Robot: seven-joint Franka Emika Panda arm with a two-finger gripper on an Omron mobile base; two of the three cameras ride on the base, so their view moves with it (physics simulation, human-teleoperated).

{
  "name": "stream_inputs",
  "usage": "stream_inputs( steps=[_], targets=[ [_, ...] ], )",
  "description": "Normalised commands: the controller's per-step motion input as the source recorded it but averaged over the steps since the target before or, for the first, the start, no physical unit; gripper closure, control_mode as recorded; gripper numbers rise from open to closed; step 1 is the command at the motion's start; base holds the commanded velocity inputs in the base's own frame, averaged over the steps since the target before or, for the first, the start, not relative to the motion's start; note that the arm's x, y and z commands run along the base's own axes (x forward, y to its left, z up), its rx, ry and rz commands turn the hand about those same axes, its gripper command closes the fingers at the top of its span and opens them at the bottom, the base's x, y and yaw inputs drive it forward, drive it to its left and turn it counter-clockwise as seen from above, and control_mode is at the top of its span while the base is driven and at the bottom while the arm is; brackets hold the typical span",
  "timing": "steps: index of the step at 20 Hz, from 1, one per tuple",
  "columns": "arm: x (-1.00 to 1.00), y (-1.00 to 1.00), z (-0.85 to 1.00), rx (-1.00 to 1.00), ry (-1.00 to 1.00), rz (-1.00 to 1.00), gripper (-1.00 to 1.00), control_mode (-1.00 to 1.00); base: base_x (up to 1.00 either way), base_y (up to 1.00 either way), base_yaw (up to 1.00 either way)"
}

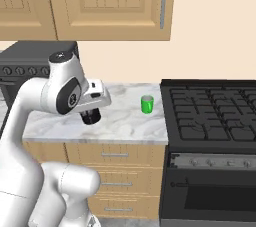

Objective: Clear the mugs and bowl far away from the sink.

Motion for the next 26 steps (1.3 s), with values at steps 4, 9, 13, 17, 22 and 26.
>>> stream_inputs(
  steps=[4, 9, 13, 17, 22, 26],
  targets=[
    [1.00, 0.02, -0.55, 0.00, 0.09, 0.10, 1.00, -1.00, 0.00, 0.00, 0.00],
    [1.00, 0.01, -0.58, 0.00, 0.00, 0.09, 1.00, -1.00, 0.00, 0.00, 0.00],
    [0.99, 0.00, -0.59, 0.00, 0.00, 0.06, 1.00, -1.00, 0.00, 0.00, 0.00],
    [0.77, 0.00, -0.54, 0.00, 0.00, 0.03, 1.00, -1.00, 0.00, 0.00, 0.00],
    [0.49, 0.00, -0.54, -0.01, 0.00, 0.04, 1.00, -1.00, 0.00, 0.00, 0.00],
    [0.39, 0.00, -0.53, -0.03, 0.00, 0.03, 1.00, -1.00, 0.00, 0.00, 0.00]
  ],
)
